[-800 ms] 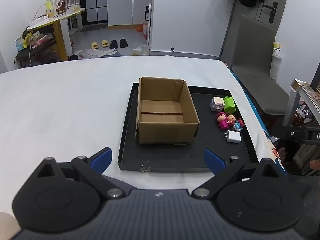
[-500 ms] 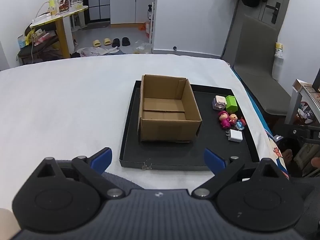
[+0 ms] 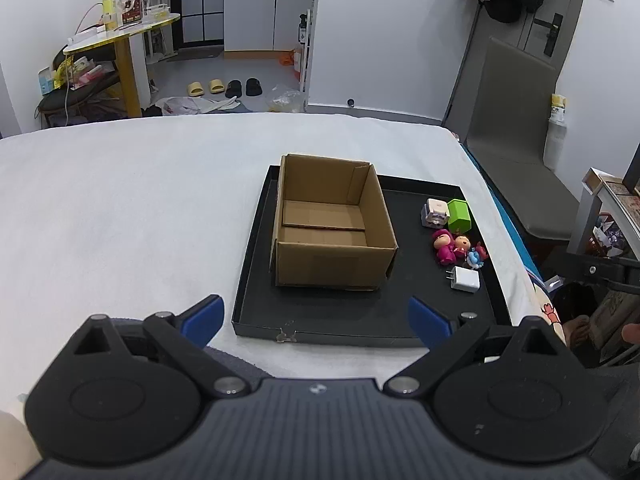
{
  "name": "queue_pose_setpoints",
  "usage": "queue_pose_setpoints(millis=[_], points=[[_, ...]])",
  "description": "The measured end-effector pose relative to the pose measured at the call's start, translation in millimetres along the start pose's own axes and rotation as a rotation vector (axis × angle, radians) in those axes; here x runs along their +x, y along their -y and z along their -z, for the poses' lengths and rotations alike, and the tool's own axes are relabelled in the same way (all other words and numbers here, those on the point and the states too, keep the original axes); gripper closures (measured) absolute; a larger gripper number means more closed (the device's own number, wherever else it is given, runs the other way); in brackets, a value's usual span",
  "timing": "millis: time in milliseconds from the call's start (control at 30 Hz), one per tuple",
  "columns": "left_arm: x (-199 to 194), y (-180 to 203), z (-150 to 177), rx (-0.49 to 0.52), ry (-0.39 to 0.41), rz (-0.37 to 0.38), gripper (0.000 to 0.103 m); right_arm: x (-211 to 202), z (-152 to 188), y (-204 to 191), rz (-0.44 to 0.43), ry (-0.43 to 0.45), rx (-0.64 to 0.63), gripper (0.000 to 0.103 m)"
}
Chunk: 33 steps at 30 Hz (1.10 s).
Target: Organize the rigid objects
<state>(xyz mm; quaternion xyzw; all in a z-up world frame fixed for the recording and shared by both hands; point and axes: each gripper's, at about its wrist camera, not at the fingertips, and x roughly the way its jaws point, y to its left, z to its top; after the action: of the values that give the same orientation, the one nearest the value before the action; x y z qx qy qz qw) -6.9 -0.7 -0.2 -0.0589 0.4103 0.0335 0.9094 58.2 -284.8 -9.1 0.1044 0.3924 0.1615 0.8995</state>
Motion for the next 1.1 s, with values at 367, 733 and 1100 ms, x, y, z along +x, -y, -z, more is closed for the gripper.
queue_pose_setpoints(millis=[367, 733, 1100], points=[[-3.4, 4.3, 1.1, 0.012, 0.005, -0.003, 0.005, 0.8, 6.6, 3.9, -0.008, -0.007, 0.006, 0.000], [-8.1, 8.5, 4.0, 0.019, 0.016, 0.002, 0.005, -2.9, 9.7, 5.8, 0.002, 0.001, 0.000, 0.000], [-11.1, 8.6, 6.3, 0.008, 0.017, 0.009, 0.005, -8.8, 10.5, 5.6, 0.014, 0.002, -0.011, 0.000]])
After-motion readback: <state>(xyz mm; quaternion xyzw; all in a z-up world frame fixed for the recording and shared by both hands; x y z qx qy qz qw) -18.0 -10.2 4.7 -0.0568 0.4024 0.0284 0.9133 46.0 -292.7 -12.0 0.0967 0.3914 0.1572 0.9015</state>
